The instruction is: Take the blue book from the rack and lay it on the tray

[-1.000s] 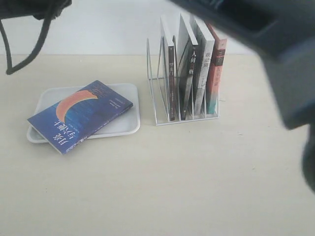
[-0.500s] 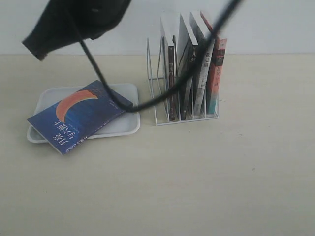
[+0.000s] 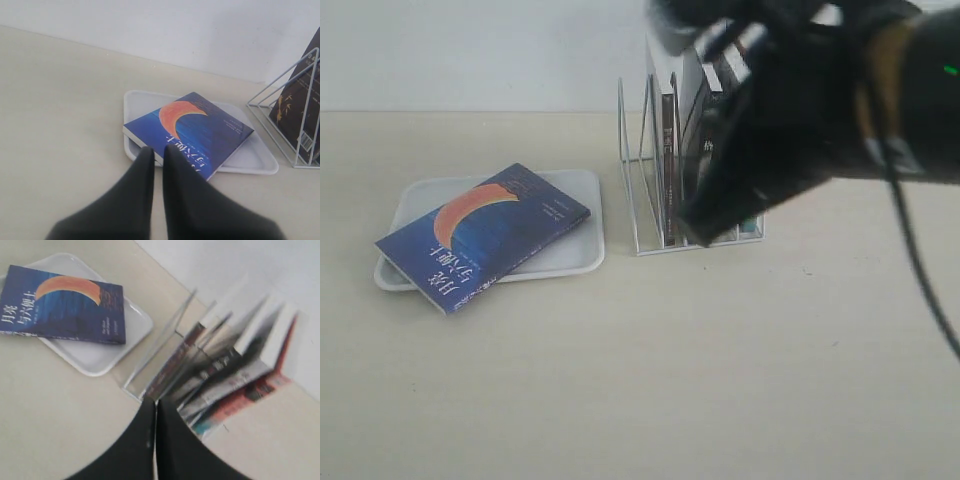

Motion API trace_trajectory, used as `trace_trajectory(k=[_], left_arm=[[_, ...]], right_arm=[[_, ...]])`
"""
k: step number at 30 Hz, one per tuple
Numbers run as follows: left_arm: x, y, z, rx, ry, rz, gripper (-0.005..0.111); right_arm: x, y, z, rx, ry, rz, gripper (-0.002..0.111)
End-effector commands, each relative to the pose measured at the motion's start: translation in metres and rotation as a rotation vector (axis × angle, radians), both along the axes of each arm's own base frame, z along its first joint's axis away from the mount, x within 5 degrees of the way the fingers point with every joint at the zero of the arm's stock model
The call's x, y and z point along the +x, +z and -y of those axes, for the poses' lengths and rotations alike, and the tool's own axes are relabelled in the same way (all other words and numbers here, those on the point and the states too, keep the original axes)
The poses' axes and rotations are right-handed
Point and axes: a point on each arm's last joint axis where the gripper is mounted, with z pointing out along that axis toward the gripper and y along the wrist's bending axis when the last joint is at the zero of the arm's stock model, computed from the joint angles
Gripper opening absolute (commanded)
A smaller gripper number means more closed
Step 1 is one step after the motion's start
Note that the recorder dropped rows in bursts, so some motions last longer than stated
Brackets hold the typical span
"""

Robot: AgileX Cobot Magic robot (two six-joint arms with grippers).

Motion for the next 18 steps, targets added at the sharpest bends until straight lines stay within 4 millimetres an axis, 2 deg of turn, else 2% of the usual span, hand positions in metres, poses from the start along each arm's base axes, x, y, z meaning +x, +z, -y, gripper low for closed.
trace_trajectory(k=[1,6,10,14,18], left_arm=[[0.0,0.0,0.0,-0.007,-0.003,0.007,0.006],[0.0,0.0,0.0,-0.007,-0.003,0.007,0.006],[0.0,0.0,0.0,-0.007,-0.003,0.007,0.006],[0.0,0.0,0.0,-0.007,-0.003,0.007,0.006],[0.0,0.0,0.0,-0.007,-0.003,0.007,0.006]], right_arm=[[-0.013,-0.016,0.058,0.138,-0.17,-0.033,0.0],[-0.036,-0.03,0.117,0.282,-0.304,0.046,0.0],[-0.063,-0.044,0.15,0.404,-0.37,0.192,0.0],[-0.09,-0.072,0.172,0.466,-0.49,0.337,0.0],[-0.104,-0.096,0.18,0.512,-0.562,0.417,0.0]])
